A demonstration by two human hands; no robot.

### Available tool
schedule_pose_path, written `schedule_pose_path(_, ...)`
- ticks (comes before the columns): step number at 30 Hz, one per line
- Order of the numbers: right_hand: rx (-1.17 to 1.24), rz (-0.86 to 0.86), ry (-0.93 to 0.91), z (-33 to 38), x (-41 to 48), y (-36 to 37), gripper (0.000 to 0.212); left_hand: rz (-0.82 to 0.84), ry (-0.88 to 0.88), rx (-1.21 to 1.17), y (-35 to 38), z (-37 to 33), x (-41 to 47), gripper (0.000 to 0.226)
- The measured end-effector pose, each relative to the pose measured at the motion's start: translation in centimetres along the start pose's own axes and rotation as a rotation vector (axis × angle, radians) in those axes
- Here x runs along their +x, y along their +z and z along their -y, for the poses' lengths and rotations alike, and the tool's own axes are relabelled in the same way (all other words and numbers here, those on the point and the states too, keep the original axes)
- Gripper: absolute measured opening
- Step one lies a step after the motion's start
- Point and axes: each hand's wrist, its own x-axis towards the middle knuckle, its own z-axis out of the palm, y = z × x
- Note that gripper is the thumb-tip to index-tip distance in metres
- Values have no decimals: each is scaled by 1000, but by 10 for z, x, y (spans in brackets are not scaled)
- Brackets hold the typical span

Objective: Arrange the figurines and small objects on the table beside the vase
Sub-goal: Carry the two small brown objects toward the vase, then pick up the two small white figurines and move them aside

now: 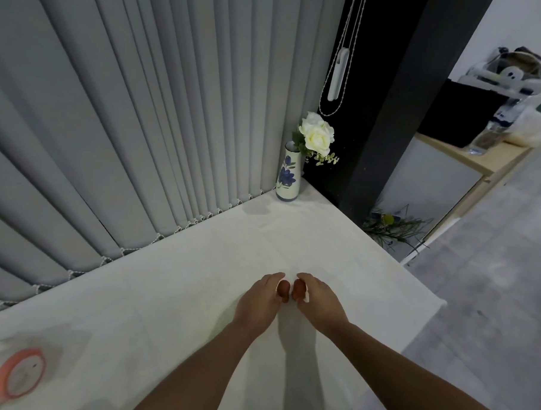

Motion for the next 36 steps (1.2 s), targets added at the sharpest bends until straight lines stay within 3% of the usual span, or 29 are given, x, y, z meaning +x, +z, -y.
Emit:
schedule_pose_path(2,-43,4,2,1,-3,-4,47,-19,-24,33,-1,0,-4,51)
schedule_pose_path(13,-192,-38,-213,29,-25,-16,46,-216,-203,246,-20,16,-64,51)
schedule_pose_path(19,-298,52,-394,65,-39,10,57,-393,-398,301,-26,37,-125,49)
schedule_pose_path(31,-300,341,-678,157,-108,105,56,-644,-806,306,-58,85,-292,45)
schedule_pose_path(36,-301,380,-725,193,-138,136,57,-682,-882,337,-68,114,-340,67)
